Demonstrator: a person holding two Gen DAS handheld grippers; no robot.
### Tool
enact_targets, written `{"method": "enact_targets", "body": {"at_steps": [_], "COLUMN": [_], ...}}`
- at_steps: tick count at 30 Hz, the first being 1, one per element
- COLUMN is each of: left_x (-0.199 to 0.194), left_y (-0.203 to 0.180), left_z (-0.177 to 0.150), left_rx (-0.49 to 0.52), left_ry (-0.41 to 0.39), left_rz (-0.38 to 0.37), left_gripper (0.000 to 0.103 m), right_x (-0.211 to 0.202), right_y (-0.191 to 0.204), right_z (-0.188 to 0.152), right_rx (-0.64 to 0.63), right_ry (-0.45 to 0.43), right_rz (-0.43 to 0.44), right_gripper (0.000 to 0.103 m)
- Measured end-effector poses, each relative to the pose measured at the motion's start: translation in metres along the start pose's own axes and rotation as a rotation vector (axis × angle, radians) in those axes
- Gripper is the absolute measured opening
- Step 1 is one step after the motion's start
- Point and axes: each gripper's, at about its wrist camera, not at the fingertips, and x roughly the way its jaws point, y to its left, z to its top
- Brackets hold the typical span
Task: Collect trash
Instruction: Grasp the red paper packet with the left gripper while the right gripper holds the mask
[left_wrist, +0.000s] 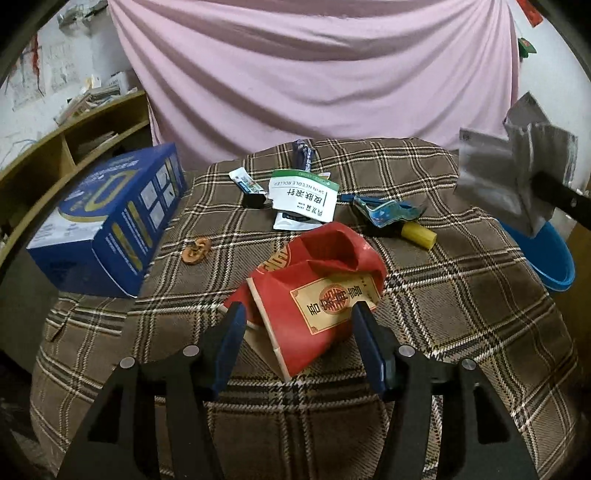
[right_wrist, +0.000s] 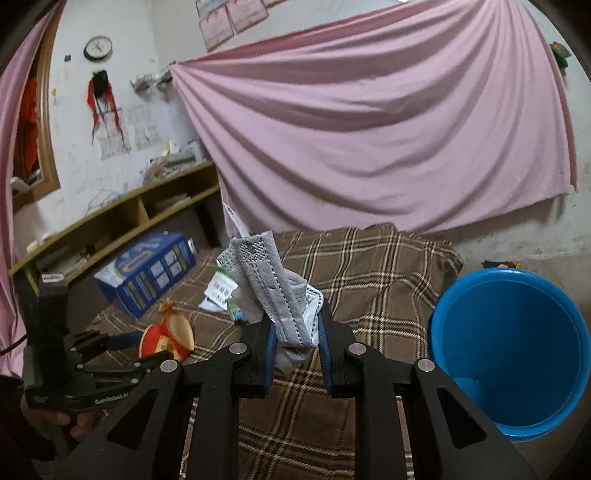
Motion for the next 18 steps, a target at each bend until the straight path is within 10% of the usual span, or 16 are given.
{"method": "enact_targets", "body": {"at_steps": [18], "left_x": [0.006], "left_y": [-0.016], "left_z": [-0.006], "left_rx": [0.092], "left_ry": [0.012], "left_rz": [-0.055], "left_gripper": [0.001], "right_x": [0.001], "right_y": [-0.009], "right_z": [-0.002], "right_rx": [0.062], "right_ry": [0.024], "right_rz": [0.021], "right_gripper": [0.02]}}
